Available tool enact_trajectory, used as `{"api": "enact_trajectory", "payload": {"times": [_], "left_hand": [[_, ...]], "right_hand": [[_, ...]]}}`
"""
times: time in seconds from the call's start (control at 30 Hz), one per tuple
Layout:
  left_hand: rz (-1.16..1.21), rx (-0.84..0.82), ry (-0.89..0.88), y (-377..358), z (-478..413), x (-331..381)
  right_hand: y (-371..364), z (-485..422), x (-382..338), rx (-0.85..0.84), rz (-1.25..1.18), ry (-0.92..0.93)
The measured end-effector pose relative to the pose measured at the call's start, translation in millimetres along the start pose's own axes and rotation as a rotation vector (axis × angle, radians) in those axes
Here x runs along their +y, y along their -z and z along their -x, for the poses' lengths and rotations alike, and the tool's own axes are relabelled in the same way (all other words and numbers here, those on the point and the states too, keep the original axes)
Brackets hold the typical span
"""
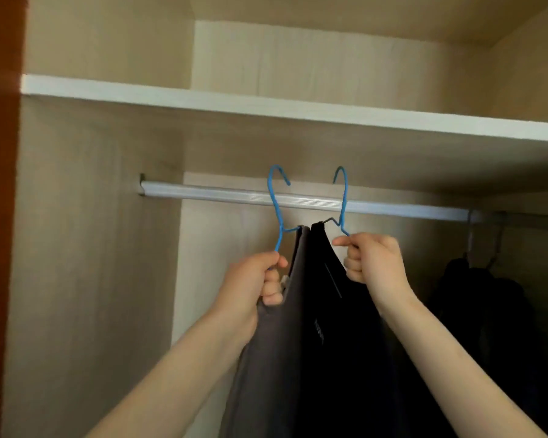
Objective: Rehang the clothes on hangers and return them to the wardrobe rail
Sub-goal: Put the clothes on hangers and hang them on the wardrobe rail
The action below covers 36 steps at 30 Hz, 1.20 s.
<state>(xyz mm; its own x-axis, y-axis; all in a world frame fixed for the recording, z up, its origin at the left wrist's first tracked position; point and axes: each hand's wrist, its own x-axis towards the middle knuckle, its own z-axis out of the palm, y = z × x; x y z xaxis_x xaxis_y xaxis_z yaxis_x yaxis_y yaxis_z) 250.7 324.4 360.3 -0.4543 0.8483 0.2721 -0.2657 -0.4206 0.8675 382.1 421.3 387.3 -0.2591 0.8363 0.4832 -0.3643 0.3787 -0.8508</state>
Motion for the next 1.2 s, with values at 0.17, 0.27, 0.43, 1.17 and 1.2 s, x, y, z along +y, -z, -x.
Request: {"api": "enact_trajectory", "payload": {"times": [0.17,0.27,0.43,1.17,1.2], "left_hand": [[-0.070,0.112,-0.022,-7,-45,26],[-0.072,0.160,-0.020,-7,-57,23],[-0.068,0.224,0.050,4,-66,4],[-0.145,0.205,0.077,44,-100,16],[-0.143,0.205,0.094,49,-100,12]], "right_hand": [[-19,-44,0,-0.022,0.022,-0.027],[-26,-52,9,-0.027,0.042,-0.047],[-34,-51,31,-0.026,0.084,-0.131],[-86,-68,57,-0.033,0.068,-0.143],[-86,-67,63,-0.038,0.072,-0.160]]}}
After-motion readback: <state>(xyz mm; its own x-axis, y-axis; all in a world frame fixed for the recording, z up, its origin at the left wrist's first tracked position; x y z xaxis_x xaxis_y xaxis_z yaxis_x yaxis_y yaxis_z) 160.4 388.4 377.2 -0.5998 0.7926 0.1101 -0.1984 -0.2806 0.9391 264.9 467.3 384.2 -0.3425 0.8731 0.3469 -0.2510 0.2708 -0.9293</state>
